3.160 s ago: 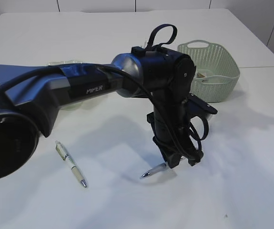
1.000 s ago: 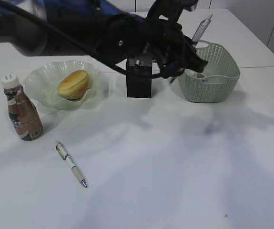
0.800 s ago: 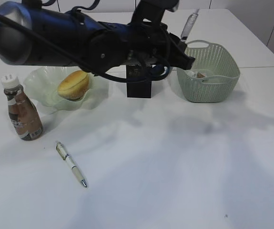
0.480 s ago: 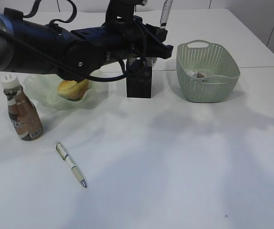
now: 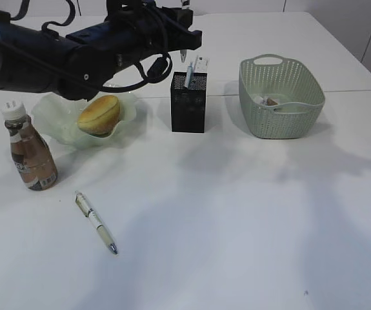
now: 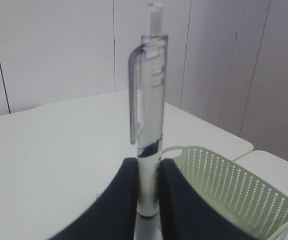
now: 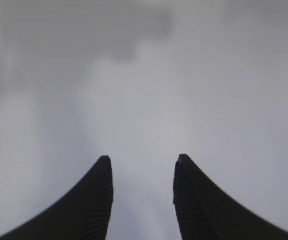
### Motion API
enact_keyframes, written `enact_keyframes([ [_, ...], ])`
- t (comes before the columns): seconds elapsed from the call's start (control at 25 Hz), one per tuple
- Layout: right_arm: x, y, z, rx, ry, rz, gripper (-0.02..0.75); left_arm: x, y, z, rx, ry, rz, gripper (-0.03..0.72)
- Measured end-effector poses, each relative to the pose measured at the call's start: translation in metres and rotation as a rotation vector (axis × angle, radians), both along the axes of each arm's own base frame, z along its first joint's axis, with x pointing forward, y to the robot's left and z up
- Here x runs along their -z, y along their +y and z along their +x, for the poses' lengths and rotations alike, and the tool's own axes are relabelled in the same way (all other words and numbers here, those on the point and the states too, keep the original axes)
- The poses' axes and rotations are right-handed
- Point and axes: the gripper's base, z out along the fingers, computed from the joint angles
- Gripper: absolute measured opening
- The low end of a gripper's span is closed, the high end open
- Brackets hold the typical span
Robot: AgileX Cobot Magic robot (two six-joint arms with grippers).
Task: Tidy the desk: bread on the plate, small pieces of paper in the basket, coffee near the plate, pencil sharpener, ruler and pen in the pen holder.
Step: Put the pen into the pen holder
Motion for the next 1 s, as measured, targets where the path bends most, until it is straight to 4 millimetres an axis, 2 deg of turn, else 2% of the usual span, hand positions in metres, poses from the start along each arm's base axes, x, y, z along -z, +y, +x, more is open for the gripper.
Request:
enact_keyframes([
  [0.24, 0.0, 0.0, 0.0, 0.0, 0.0, 0.0, 0.334, 0.031, -0.003, 0.01, -0.012, 0.002, -0.022, 0.061],
  [0.6, 0.0, 0.001, 0.0, 0.001, -0.001, 0.006, 0.334, 0.055, -0.005, 0.017, -0.024, -0.056, -0.089, 0.061],
  [0.72, 0.0, 0.001, 0.0, 0.002, -0.001, 0.008, 0.333, 0.061, -0.005, 0.018, -0.03, -0.052, -0.094, 0.062],
  [1.0, 0.0, 0.001, 0.001, 0.003, -0.011, 0.013, 0.333, 0.06, -0.004, 0.018, -0.039, -0.062, -0.113, 0.062],
])
